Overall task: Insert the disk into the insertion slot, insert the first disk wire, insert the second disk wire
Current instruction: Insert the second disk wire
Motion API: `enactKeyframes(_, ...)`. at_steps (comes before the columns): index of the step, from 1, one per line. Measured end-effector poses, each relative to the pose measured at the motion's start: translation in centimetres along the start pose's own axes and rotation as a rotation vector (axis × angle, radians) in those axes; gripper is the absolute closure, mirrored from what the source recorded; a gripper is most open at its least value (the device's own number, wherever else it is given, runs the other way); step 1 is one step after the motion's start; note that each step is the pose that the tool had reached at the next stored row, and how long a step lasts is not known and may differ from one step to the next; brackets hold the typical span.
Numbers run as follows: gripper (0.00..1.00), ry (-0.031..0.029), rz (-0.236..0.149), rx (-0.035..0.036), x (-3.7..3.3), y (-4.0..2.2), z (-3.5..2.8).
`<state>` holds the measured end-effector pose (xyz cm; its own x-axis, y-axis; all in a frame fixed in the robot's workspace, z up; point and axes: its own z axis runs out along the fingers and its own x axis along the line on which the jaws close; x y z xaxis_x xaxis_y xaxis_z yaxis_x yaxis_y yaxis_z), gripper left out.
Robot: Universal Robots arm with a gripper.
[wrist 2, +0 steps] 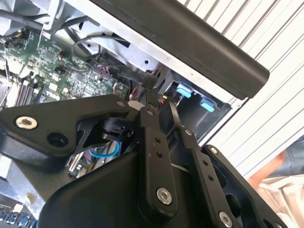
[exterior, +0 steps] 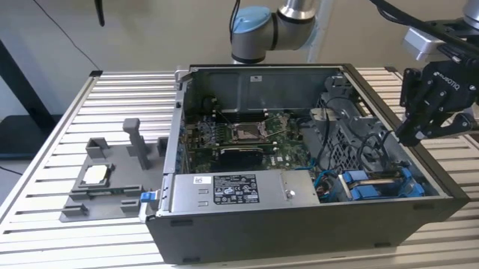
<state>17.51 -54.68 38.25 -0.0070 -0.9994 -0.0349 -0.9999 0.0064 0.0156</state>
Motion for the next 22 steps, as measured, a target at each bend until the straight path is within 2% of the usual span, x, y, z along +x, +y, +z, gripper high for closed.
enactKeyframes(7, 0.73, -0.0012, 0.000, -0.0001, -0.58, -1.39, -0.03)
enactKeyframes(11, 0.73, -0.0012, 0.000, 0.0000, -1.36, -1.48, 0.08)
enactKeyframes(14, 0.73, -0.0008, 0.000, -0.0011, -1.46, -1.49, 0.21)
enactKeyframes(15, 0.73, -0.0007, 0.000, -0.0026, -1.46, -1.49, 0.25)
enactKeyframes(19, 0.73, 0.0013, -0.001, -0.0220, -1.45, -1.49, 0.48)
enactKeyframes(22, 0.73, 0.0014, -0.002, -0.0249, -1.38, -1.52, 0.54)
